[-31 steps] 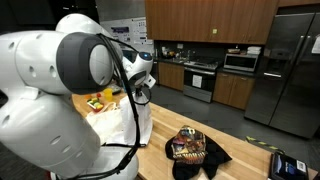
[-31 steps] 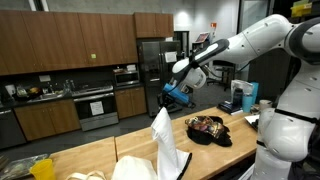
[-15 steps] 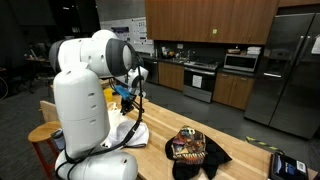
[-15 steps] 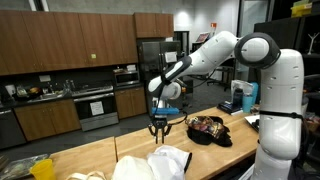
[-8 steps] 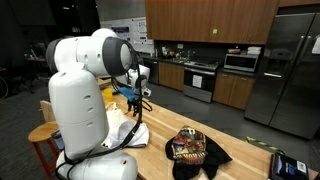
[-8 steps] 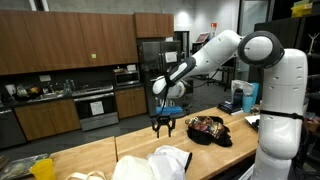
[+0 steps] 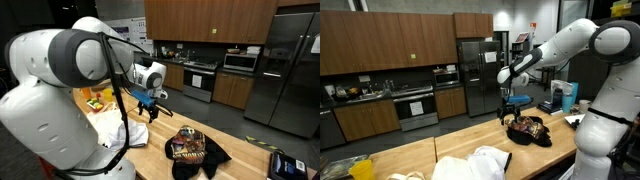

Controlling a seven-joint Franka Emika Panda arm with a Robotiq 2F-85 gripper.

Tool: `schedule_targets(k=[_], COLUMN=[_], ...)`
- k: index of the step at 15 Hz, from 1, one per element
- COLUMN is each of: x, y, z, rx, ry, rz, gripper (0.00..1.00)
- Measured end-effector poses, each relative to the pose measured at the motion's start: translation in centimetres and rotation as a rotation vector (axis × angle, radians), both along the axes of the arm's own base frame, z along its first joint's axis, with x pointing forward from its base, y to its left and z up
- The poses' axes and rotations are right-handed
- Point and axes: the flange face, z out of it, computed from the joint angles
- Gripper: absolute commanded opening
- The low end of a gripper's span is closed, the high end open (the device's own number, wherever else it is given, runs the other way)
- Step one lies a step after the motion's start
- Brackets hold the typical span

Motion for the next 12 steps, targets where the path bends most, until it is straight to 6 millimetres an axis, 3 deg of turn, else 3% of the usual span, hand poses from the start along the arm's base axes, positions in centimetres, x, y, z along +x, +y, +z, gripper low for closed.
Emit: schedule_targets(k=[5,6,7,12], x=[-0.7,-0.7,-1.1,-1.4], y=[0.2,0.5,2.7,3.4], z=[-0.1,-0.1,-0.5,-0.7], rx=[0.001,0.004,-0.015,-0.025], ry=[0.004,-0.003,-0.035,-0.036], rz=[0.024,0.051,0.175,0.232], gripper=[1.00,1.00,1.00,1.00])
